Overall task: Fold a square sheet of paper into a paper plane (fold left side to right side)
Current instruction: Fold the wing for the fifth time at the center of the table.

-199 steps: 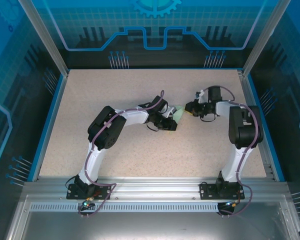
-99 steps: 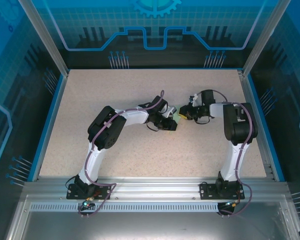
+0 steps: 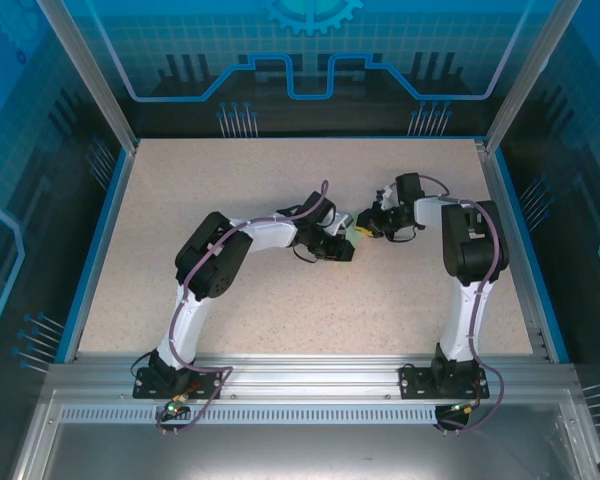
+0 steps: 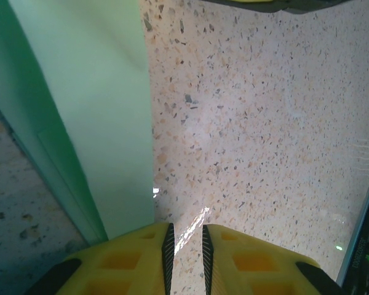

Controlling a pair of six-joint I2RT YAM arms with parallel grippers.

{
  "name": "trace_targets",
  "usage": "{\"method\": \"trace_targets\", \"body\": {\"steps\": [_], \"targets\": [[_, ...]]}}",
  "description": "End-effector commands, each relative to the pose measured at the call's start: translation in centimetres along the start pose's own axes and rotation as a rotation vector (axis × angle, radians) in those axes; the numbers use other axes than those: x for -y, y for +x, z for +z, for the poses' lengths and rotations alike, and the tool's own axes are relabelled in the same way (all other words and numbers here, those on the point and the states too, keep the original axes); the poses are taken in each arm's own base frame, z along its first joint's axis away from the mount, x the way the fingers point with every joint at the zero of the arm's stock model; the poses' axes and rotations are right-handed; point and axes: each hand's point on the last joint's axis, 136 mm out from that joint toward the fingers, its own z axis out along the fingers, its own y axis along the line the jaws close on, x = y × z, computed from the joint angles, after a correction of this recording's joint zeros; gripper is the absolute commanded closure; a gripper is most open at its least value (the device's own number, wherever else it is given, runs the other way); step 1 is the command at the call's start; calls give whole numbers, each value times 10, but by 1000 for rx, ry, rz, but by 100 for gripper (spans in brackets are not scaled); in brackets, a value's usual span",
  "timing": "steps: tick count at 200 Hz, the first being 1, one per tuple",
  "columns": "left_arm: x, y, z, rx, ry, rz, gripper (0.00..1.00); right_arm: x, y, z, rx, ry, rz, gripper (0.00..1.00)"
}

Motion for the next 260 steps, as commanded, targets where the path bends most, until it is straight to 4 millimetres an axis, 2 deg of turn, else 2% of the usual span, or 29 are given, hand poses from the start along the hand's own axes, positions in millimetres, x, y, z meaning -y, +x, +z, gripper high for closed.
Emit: {"method": "trace_targets", "body": {"steps": [1,53,82,140,164,200,228,260], "targets": [[-47,79,11,-215,-148,-136,76,29,13,9,-49,118,50,84],[-41,110,-1,-275,-137,-99,76,32,14,11,-61,139,52,84],[-28,125,-6,-318,-120,-49,75,31,13,11,-65,139,49,84],[-12,139,-26,-308,-102,-22,75,27,16,11,-74,129,46,84],[8,125,-41,-234,-49,-2,74,21,24,15,-87,119,37,84],[41,84,-61,-101,50,11,73,13,41,19,-95,105,33,84],[53,53,-52,-53,89,0,73,12,47,21,-95,107,33,84],[51,28,-34,-31,87,-1,73,12,46,22,-95,113,31,84]]}}
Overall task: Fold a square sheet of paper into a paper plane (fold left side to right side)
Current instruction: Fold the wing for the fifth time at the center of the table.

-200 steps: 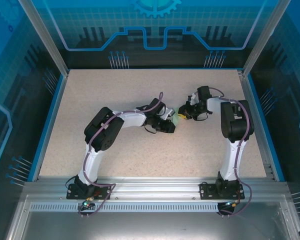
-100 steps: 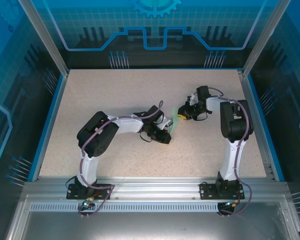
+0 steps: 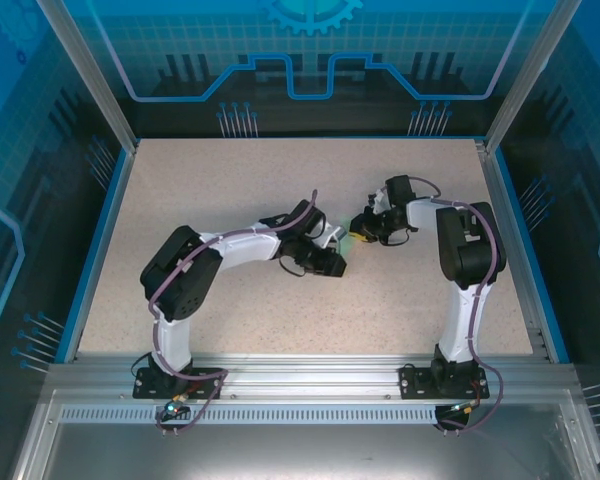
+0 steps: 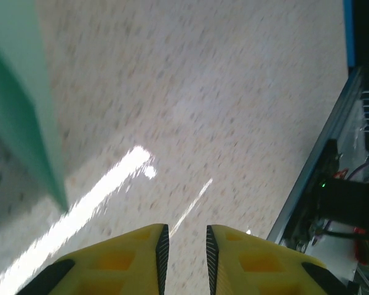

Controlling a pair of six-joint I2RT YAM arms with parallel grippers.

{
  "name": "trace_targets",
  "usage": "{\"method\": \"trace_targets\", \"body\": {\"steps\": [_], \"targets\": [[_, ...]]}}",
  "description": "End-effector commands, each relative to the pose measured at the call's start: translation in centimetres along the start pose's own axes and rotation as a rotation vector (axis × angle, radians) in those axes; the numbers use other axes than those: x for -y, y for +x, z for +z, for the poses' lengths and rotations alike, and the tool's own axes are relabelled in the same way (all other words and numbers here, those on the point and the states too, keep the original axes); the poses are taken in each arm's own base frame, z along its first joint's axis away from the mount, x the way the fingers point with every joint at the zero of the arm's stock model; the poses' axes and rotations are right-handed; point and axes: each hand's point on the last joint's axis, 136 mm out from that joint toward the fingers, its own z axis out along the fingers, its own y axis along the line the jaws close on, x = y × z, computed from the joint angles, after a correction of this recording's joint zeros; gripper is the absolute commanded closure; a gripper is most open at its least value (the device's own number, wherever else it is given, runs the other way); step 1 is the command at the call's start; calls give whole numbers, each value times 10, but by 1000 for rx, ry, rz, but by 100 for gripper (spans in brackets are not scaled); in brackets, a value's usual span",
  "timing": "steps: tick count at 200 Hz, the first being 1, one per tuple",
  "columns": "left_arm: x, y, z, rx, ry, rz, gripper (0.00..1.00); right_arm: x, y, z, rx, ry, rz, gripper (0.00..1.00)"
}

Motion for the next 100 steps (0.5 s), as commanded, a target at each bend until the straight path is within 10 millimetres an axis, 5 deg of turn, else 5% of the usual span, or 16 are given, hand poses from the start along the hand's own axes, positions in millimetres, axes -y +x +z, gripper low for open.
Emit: {"method": "trace_targets", "body": {"steps": [1,48,100], "targets": [[1,-19,12,13,31,-21,73,20,23,13,-61,76,55,84],[-33,-38,29,5,-95,-45,72,17,22,10,-56,77,43,84],[-71,-23,33,-18,-178,-119,72,-2,7,2,-18,4,4,83]]}}
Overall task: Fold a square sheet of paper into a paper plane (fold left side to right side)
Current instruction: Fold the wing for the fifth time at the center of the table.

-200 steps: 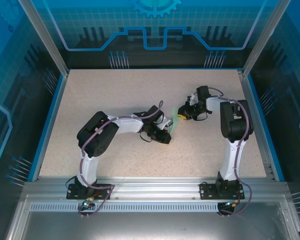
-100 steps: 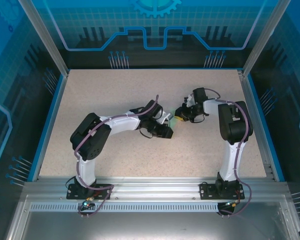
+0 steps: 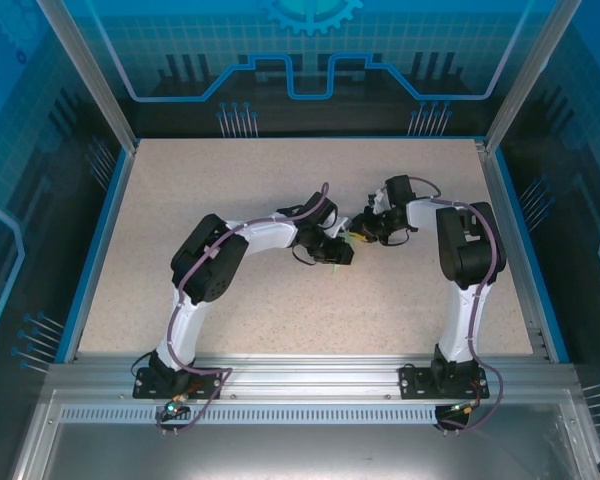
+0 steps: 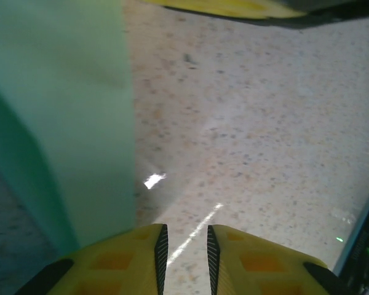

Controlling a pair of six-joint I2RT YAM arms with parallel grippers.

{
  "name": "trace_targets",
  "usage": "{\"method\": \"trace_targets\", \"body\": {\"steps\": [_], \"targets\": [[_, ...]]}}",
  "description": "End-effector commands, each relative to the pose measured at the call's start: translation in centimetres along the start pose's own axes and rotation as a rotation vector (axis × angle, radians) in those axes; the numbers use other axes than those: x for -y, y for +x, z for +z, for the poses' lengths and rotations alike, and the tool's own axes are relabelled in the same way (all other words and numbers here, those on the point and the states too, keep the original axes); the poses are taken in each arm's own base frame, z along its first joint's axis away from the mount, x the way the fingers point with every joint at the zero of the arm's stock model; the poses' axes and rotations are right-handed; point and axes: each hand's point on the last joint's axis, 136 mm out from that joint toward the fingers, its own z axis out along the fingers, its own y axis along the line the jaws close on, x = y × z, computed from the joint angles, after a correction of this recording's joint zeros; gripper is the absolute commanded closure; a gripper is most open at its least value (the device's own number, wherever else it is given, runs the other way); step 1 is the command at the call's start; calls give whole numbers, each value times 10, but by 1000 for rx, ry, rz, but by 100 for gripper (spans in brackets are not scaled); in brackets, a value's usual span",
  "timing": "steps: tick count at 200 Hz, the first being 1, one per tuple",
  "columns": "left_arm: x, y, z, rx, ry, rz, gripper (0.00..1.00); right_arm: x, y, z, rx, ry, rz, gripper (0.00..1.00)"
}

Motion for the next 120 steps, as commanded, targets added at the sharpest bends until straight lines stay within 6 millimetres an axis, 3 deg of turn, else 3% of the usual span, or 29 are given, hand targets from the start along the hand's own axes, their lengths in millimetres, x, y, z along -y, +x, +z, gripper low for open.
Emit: {"method": "trace_targets", "body": {"steps": [1,34,59,93,120], "targets": [[-23,13,6,-34,-60,-51,72,-2,6,1,-17,4,4,83],[-33,25,12,-59,-64,-79,73,-27,-7,-23,34,-66,-54,85],[-38,31,14,-68,-70,-87,75,-35,3,-34,32,-80,-69,91],[-41,35,14,-74,-71,-98,78,-33,35,-23,-13,-101,-48,94],[-42,36,14,-75,-73,-102,78,-27,46,-7,-43,-98,-32,95]]}}
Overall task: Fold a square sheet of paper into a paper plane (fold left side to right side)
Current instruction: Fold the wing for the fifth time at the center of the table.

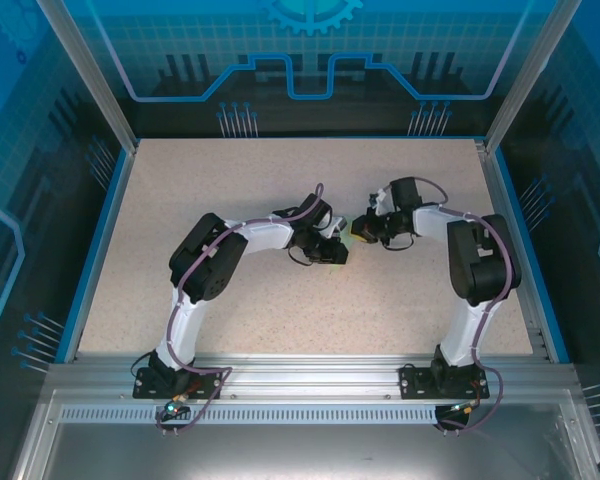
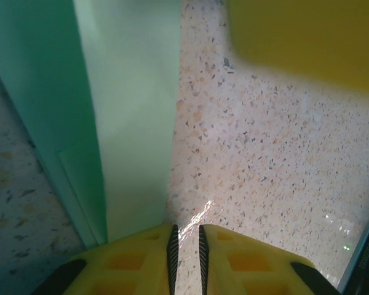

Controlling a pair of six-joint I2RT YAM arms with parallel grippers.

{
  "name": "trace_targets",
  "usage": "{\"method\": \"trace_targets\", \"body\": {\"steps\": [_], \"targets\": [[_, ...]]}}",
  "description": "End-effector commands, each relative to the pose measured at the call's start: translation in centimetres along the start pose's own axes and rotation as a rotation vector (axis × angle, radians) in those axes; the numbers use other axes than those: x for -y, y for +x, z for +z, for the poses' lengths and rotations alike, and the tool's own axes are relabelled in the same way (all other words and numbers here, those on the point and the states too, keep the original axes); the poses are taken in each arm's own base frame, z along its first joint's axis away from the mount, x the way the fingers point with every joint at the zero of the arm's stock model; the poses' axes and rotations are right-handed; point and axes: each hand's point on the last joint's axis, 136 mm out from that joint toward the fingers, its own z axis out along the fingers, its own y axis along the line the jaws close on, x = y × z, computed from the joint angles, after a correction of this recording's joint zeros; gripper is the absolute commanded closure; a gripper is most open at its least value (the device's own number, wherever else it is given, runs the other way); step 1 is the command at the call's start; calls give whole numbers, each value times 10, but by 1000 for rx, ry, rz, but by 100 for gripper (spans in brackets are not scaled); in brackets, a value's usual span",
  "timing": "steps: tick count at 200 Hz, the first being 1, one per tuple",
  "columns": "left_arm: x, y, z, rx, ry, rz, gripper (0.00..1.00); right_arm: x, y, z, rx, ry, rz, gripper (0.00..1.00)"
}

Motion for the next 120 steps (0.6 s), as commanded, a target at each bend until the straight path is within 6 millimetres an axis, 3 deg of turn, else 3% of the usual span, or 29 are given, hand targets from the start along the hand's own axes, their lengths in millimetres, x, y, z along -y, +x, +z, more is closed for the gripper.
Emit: {"method": "trace_targets", "body": {"steps": [1,44,83,120], "targets": [[-31,33,11,-91,-79,-79,78,0,17,16,-50,-21,17,94],[-34,34,11,-92,-85,-87,79,-2,6,26,-50,-27,10,94],[-39,35,10,-91,-96,-94,79,19,3,36,-69,49,38,94],[-44,38,11,-98,-105,-108,80,35,-17,30,-31,95,41,93]]}}
